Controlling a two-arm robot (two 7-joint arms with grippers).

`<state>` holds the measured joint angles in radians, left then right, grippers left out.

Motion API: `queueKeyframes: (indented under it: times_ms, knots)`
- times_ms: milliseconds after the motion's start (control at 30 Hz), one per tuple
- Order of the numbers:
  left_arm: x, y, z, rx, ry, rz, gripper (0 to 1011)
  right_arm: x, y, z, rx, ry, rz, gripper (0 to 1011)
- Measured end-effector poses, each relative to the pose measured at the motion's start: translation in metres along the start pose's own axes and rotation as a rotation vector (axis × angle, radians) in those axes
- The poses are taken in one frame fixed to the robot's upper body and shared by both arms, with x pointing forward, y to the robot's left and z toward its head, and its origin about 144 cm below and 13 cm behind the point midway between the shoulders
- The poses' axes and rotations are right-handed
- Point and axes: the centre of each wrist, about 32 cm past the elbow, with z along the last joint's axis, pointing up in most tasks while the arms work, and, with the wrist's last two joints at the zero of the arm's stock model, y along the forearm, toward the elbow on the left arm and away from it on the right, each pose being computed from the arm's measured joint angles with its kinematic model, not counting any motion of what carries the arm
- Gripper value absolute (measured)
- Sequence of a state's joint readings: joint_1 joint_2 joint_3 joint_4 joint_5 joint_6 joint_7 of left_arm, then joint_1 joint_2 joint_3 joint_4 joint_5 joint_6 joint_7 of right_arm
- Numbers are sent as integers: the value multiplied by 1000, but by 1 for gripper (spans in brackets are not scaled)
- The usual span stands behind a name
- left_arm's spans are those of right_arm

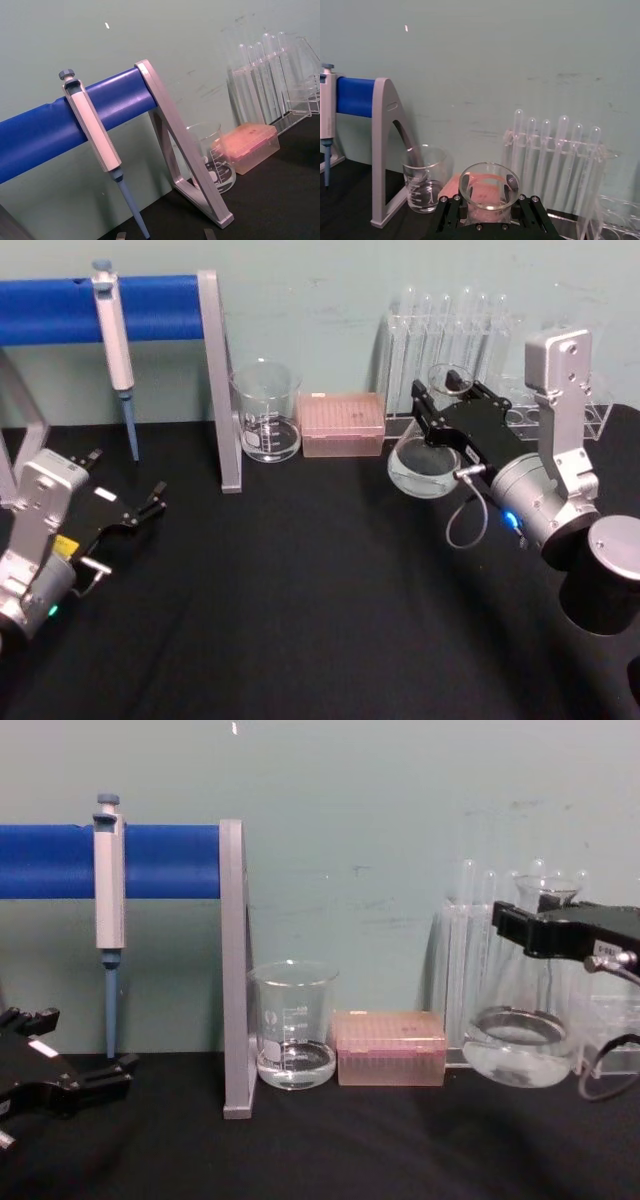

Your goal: Grasp the erlenmeyer flask with one hand, shake it three times, then place it back.

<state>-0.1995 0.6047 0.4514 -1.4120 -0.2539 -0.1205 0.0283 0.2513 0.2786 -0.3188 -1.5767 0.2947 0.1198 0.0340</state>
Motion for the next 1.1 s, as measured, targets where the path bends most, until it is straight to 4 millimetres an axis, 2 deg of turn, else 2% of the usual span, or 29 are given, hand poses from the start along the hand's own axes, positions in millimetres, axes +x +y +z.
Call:
queueKeyframes:
  times_ms: [567,1100]
  knots:
    - [0,0,0,0,0,0,1001,0,0,-1,-10,1,-10,448]
    - [0,0,0,0,0,0,1001,5,-6,3,-5,12,178,448]
